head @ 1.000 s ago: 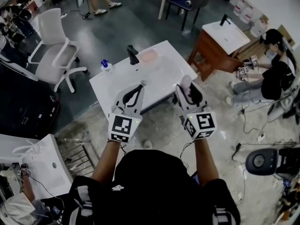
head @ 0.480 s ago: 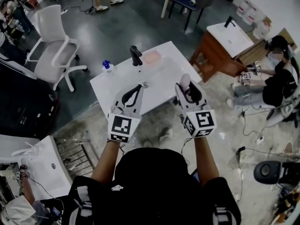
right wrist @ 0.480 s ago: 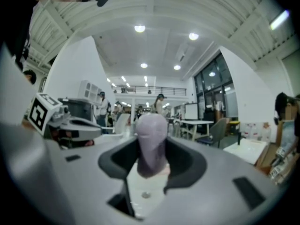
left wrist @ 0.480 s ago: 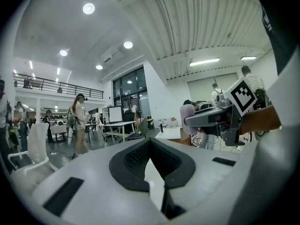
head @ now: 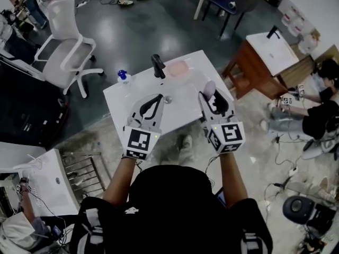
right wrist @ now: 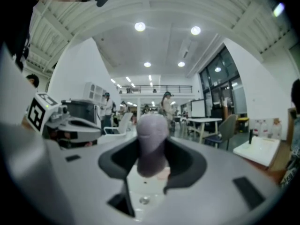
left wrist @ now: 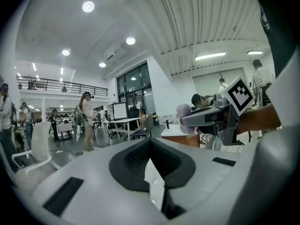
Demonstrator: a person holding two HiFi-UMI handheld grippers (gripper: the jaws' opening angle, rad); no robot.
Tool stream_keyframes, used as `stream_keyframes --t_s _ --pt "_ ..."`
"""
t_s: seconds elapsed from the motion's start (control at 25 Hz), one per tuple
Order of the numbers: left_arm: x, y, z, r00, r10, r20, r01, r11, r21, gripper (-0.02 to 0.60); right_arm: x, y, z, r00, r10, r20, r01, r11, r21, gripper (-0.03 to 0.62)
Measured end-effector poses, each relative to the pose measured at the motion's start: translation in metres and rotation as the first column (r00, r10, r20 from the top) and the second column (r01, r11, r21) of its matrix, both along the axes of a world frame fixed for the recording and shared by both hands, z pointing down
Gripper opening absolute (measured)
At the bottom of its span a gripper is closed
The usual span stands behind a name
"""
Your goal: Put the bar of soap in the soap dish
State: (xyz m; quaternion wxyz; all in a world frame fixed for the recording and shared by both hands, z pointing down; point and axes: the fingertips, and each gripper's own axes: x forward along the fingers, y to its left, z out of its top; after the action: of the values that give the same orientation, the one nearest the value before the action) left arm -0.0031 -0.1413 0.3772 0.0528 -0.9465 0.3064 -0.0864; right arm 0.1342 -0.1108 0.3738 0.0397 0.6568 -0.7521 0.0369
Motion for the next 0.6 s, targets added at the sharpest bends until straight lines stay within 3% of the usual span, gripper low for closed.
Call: stream_keyframes --t_s 0.6 --pt "0.068 -0.058 0.016 0.992 -0.122 0.044 0.124 0.991 -0.042 0.021 0.056 -0.085 0.021 0.986 -0.163 0.029 0.164 0.985 -0.049 0.199"
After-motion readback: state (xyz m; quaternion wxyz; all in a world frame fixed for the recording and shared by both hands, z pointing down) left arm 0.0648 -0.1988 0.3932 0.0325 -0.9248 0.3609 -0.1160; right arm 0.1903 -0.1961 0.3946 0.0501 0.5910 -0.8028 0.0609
